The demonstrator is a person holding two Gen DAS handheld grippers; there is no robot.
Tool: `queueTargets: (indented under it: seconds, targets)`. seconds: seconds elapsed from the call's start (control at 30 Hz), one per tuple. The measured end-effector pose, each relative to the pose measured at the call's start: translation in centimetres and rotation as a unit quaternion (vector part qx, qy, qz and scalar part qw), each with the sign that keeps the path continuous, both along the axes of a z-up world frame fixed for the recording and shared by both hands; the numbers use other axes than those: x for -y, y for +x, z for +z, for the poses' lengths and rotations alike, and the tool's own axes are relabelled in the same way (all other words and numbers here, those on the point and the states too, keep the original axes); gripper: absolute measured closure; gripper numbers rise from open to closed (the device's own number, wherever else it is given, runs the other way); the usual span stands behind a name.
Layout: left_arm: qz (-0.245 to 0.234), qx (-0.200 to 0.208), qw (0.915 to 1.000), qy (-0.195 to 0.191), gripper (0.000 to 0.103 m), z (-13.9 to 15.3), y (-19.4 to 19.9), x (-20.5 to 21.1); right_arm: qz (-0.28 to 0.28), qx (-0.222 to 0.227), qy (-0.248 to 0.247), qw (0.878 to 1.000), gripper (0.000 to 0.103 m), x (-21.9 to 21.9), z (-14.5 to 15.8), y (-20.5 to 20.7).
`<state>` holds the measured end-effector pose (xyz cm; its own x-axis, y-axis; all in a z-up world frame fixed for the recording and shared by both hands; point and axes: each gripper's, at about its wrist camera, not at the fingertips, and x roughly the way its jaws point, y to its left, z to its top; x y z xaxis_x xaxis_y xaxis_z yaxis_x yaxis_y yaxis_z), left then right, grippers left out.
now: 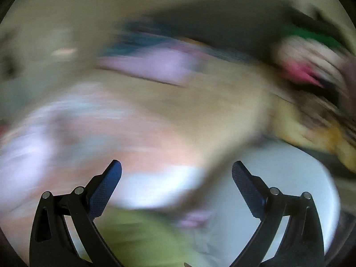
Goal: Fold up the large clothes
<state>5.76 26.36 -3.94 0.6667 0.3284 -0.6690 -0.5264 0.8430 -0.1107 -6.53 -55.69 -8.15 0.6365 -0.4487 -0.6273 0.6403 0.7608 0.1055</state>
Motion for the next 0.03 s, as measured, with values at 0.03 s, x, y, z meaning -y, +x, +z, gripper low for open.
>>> queueTargets:
  seconds: [0.03]
  targets:
    - [0.022,-0.007,0.9997,0.008,0.009,-0.44,0.75,-2.26,-0.055,-0.013,0.01,0.998,0.004,3.92,-1.56,-0.95]
